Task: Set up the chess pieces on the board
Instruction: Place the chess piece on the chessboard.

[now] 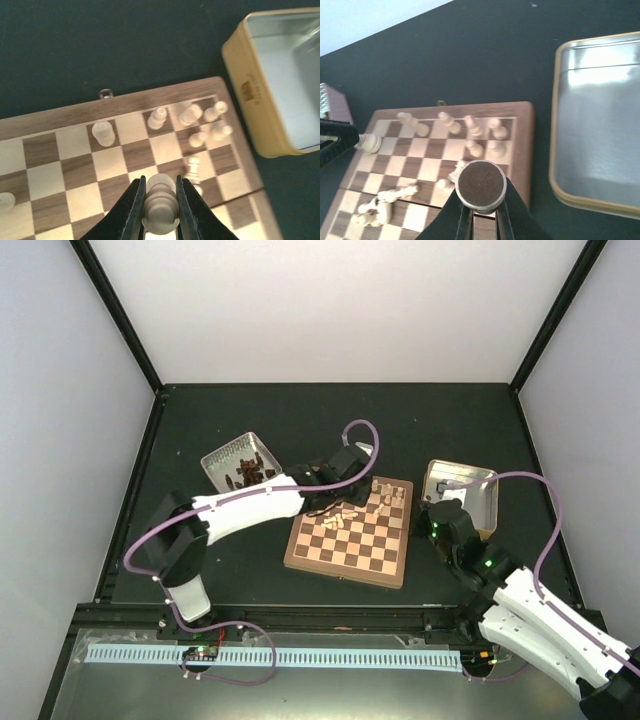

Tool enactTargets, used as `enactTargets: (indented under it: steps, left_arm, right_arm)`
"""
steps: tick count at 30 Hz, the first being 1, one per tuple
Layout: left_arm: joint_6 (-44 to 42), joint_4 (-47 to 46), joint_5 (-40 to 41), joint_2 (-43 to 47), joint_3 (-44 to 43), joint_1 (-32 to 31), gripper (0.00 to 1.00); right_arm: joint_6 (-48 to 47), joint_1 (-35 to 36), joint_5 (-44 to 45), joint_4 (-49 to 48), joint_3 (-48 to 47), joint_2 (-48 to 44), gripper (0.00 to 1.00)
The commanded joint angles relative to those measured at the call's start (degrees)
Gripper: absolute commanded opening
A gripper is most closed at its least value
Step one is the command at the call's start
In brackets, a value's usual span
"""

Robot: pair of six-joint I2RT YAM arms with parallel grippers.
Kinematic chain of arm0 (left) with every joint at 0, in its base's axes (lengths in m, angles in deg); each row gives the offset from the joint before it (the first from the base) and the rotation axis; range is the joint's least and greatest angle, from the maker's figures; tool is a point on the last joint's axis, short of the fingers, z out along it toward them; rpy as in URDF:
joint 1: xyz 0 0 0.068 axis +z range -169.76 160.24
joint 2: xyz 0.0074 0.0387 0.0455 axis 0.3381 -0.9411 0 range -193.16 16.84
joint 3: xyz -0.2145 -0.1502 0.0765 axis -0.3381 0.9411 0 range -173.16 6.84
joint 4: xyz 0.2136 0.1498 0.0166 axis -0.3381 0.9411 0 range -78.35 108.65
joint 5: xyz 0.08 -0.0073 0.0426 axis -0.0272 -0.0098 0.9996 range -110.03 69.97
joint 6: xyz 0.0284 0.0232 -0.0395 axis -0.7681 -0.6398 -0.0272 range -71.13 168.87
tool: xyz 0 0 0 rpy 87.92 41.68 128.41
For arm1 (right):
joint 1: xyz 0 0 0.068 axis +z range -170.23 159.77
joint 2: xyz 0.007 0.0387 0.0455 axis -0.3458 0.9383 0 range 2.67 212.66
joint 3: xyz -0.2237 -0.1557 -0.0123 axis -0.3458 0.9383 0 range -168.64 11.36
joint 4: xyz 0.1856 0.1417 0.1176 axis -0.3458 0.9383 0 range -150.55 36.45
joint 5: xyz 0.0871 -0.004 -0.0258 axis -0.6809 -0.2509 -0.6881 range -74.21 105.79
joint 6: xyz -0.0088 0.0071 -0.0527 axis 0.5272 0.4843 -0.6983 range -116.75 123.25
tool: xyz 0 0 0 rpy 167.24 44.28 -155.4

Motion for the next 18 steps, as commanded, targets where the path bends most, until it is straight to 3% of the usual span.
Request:
enactTargets:
  steps: [1, 10, 18]
  left_arm:
    - [-6.50, 3.38, 7.36, -4.92, -4.69, -0.85, 0.02]
    - [-9.25, -4.73, 9.37, -10.92, -5.31, -1.59, 0.02]
    - [-9.08, -5.62, 10.61, -16.99, -8.64, -1.43, 0.02]
  right_arm:
    - [4.46, -0.05, 8.53, 7.79, -0.51, -2.95, 0.01]
    - [4.59, -0.02, 7.37, 7.57, -0.17, -2.93, 0.01]
    - [4.57, -0.06, 6.73, 7.36, 0.04, -2.97, 0.01]
